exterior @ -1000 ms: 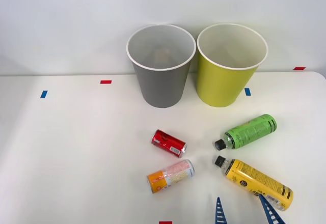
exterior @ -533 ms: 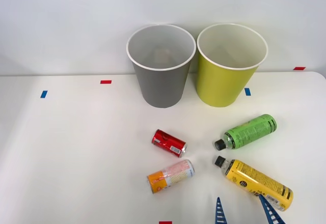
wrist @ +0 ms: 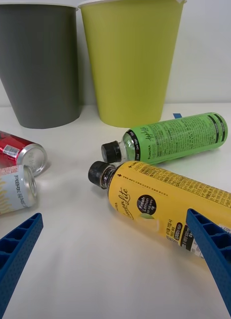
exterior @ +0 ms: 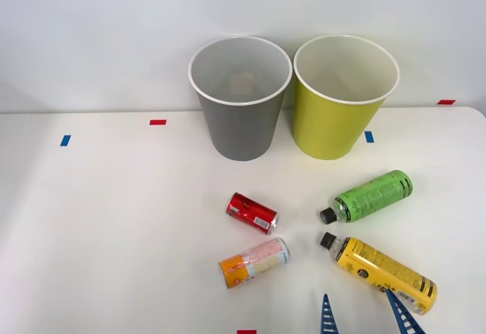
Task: Put cans in the gray bin, plastic bottles in the light green bin
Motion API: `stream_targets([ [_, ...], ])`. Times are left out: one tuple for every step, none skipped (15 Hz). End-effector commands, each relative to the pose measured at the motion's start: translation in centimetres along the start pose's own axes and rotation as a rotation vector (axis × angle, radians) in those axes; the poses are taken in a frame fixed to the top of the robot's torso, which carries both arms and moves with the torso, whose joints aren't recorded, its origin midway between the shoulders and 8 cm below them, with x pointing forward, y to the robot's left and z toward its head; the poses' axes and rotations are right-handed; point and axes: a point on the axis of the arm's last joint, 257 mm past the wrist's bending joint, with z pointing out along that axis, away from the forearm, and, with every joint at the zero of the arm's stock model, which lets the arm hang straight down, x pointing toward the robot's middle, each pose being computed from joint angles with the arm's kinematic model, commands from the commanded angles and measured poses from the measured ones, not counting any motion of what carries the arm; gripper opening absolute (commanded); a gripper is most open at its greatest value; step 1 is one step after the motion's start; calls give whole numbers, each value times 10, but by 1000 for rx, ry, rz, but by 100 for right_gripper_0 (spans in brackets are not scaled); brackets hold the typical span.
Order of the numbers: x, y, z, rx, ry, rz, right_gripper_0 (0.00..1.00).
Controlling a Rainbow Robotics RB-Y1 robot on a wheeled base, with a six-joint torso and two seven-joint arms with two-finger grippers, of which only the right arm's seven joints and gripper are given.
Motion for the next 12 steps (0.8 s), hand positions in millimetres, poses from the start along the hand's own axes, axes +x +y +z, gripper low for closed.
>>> stream_targets([
  [0, 0, 0, 0, 0, 0, 100],
  [0, 0, 0, 0, 0, 0, 100],
  [0, 0, 0, 0, 0, 0, 100],
  [0, 0, 0, 0, 0, 0, 100],
  [0, 0, 0, 0, 0, 0, 100],
  [0, 0, 0, 0, 0, 0, 100],
  [0, 0, 0, 0, 0, 0, 100],
  [0, 0, 0, 0, 0, 0, 100],
  [0, 0, 0, 0, 0, 0, 100],
  [0, 0, 0, 0, 0, 0, 100],
  [0, 0, 0, 0, 0, 0, 100],
  [0, 0, 0, 0, 0, 0, 100],
])
